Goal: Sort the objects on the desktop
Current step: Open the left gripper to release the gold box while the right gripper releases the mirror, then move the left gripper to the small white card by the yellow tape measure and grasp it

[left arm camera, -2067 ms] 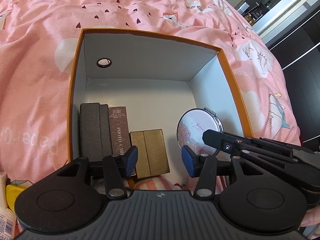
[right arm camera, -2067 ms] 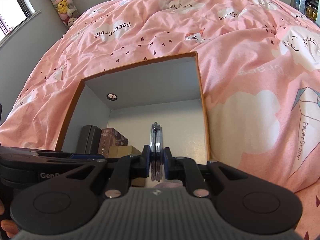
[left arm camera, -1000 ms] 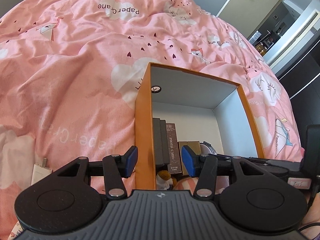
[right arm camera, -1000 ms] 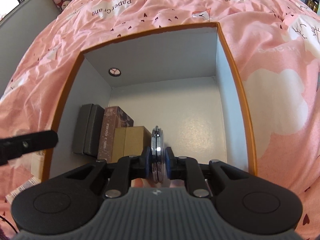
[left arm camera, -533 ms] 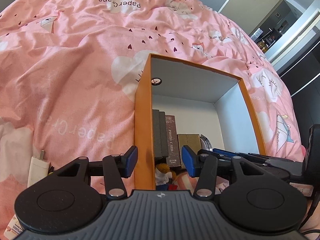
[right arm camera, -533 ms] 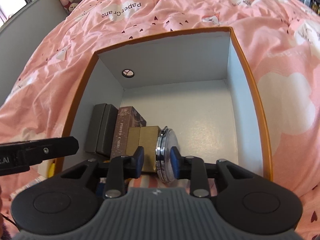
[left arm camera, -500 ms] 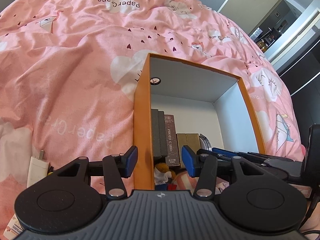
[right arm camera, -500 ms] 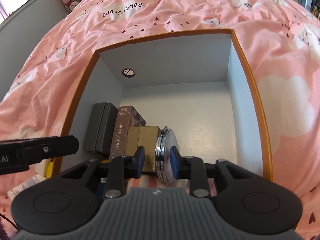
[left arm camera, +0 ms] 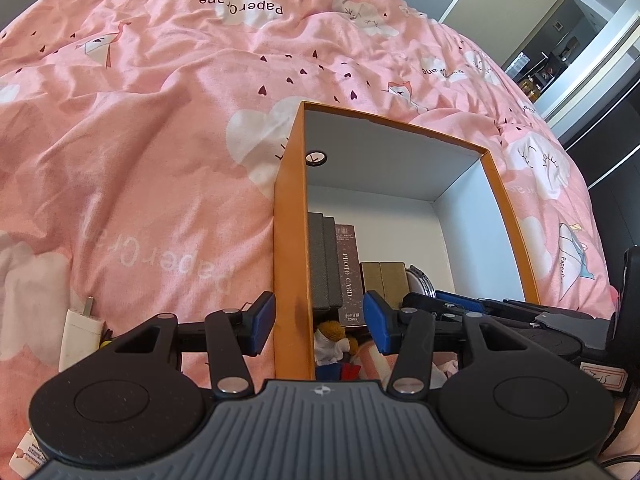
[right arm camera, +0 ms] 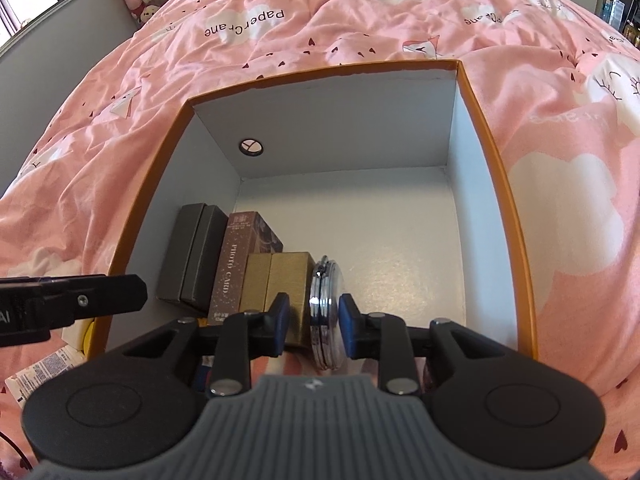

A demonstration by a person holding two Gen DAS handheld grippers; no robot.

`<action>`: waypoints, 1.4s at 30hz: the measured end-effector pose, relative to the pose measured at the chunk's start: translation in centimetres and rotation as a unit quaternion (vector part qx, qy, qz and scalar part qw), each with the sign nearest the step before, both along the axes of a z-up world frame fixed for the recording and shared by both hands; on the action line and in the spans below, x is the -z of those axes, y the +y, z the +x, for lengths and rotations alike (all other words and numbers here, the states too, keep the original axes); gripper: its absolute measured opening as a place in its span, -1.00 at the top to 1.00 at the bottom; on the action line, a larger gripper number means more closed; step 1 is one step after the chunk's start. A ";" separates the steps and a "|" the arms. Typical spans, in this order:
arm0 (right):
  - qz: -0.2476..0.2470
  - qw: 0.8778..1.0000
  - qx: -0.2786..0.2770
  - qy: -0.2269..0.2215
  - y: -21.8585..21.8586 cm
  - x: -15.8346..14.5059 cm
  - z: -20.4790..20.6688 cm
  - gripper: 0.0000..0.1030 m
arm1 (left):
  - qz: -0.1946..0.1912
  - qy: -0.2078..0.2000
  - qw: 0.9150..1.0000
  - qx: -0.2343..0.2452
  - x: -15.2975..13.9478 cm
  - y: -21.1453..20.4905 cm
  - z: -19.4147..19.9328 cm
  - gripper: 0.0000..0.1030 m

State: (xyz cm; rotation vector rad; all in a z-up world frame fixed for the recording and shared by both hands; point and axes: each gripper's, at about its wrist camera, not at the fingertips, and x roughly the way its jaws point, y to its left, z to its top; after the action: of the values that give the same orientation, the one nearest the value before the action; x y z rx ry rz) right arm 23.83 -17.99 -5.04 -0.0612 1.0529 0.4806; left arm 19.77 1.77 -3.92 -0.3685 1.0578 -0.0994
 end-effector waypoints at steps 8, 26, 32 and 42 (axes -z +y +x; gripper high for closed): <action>-0.001 1.000 0.001 -0.001 -0.1 0.0 -0.1 0.36 | 0.001 0.002 1.000 -0.001 0.1 0.0 -0.1 -0.10; 0.014 0.999 -0.013 -0.040 -0.1 -3.1 -2.0 0.35 | 0.023 -0.009 1.000 0.014 -1.0 -0.3 -1.2 -0.10; 0.051 0.993 -0.051 -0.097 1.4 -6.2 -4.4 0.21 | 0.032 -0.034 0.999 0.004 -3.5 1.1 -2.8 -0.10; 0.111 0.974 -0.167 -0.102 7.2 -7.7 -7.9 0.08 | 0.080 -0.037 0.994 -0.071 -6.3 7.5 -6.9 -0.10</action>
State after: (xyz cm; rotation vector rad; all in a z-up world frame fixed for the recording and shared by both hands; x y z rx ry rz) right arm 15.91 -10.77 2.67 -0.0869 0.7834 0.8761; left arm 12.87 9.32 2.40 -0.2913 0.9557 0.0976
